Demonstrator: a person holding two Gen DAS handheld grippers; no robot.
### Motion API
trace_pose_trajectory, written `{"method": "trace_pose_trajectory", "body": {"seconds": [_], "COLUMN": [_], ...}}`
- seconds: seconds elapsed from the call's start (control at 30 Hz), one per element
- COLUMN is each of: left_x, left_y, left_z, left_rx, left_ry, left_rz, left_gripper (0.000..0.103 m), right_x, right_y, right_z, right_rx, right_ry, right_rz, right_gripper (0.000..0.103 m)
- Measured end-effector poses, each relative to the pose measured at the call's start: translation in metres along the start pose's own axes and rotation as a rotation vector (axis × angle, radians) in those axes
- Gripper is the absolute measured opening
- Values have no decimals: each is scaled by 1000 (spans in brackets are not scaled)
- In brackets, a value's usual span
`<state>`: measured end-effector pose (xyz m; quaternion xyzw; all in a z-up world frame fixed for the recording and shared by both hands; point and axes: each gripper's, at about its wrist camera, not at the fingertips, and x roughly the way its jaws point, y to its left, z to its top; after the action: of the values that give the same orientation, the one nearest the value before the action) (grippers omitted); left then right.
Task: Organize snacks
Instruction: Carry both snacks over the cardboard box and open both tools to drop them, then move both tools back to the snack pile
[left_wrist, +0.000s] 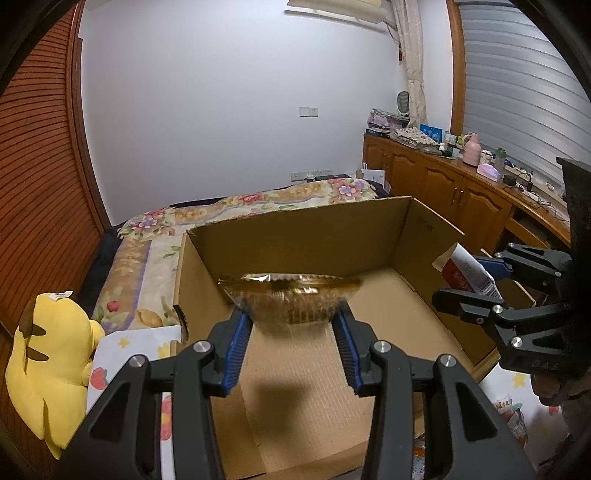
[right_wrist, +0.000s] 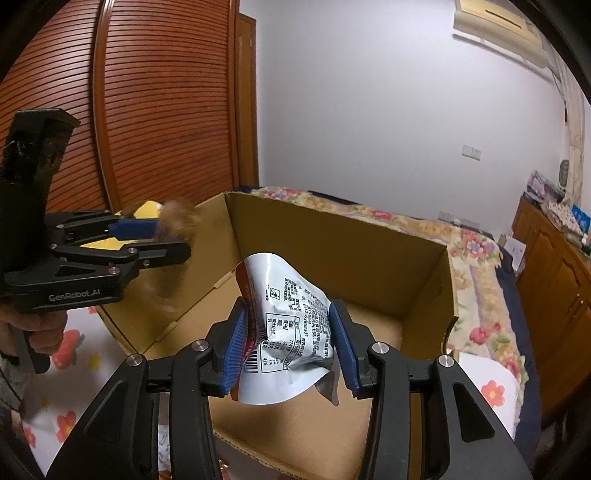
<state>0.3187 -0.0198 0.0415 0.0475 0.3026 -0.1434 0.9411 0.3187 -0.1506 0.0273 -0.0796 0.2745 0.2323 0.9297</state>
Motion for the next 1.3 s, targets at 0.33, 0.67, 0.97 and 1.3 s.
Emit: {"method": "trace_pose_trajectory", "body": {"seconds": [0.33, 0.67, 0.97, 1.3], "left_x": [-5, -45, -96, -112], "left_y": [0, 11, -4, -34], "left_z": [-3, -13, -47, -111], "left_rx": [4, -46, -20, 16], "left_ry": [-9, -72, -104, -32], "left_rz": [19, 3, -47, -135], "left_gripper": [61, 79, 86, 86], "right_x": [8, -28, -97, -139], "right_y": [0, -2, 6, 33], "right_z": [-2, -8, -44, -107], "right_rx": [-2, 55, 134, 224], "right_ry": [28, -5, -27, 20], "right_rz": [7, -8, -55, -119], "right_gripper": [62, 62, 62, 62]}}
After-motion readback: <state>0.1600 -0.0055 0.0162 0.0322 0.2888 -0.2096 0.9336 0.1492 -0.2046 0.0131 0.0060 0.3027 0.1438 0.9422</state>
